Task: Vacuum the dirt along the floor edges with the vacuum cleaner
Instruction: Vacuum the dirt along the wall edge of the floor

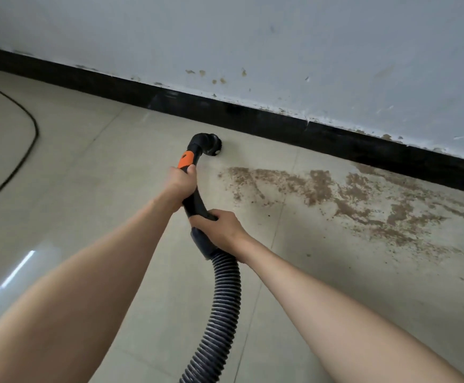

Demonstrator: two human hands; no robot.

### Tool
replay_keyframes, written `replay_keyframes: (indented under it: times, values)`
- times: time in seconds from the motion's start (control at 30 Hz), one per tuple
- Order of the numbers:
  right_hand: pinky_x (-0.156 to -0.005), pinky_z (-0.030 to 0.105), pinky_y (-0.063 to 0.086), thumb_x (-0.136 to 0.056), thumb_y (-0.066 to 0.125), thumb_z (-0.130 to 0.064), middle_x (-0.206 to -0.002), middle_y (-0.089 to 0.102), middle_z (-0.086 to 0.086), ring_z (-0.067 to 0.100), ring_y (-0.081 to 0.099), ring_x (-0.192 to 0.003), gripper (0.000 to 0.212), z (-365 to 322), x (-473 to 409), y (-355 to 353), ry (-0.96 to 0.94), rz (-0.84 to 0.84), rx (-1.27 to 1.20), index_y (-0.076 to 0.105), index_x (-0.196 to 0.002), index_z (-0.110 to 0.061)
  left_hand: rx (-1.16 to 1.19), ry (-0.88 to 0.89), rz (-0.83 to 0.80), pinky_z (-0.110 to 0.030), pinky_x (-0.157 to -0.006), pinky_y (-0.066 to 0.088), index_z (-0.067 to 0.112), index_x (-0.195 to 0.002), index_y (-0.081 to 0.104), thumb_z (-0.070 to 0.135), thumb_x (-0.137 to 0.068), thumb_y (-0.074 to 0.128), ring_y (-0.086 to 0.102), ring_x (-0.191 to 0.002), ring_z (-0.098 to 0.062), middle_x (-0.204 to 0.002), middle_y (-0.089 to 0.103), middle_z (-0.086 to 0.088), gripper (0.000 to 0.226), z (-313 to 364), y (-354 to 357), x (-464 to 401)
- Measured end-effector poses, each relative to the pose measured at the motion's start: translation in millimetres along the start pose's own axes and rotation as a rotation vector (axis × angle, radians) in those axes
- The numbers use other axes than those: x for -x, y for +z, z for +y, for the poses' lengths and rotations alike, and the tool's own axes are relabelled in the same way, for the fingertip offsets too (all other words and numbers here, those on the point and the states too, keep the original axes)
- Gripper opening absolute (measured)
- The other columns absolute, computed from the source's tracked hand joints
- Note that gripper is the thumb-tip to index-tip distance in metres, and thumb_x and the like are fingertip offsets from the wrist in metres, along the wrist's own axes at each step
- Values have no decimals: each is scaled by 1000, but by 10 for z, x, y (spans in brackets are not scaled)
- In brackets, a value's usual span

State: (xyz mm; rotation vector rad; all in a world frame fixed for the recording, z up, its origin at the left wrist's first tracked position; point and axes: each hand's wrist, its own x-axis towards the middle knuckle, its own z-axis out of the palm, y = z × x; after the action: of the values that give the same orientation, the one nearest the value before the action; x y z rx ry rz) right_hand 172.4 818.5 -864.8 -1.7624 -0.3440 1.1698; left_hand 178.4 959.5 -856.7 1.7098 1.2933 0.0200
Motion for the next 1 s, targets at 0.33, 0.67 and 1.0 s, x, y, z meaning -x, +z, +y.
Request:
replay_keyframes:
  times: [0.33, 0.67, 1.0]
  values:
    - [-74, 54, 59, -77, 66, -35, -78, 61, 8, 30, 60, -67, 22, -110, 84, 863, 17, -209, -21, 57, -76, -15, -6, -118, 125, -30, -58, 41, 0, -128, 41, 34, -100, 36, 50, -75, -25, -78, 45, -5, 44, -649, -862, 74]
    - [-58, 30, 52, -78, 62, -41, -73, 60, -3, 16, 58, -62, 20, 129, 343, 811, -28, -47, -13, 55, -74, -23, -64, -95, -54, -31, -58, 45, 2, -124, 41, 40, -99, 37, 54, -72, -23, -85, 50, -8, 46, -587, -628, 228]
    - [-54, 22, 44, -78, 60, -43, -74, 60, -7, 11, 57, -62, 20, 249, 473, 596, -36, 31, -13, 55, -77, -24, -95, -50, -141, -39, -75, 52, 2, -126, 39, 40, -99, 37, 57, -88, -30, -98, 53, -13, 47, -432, -336, 336]
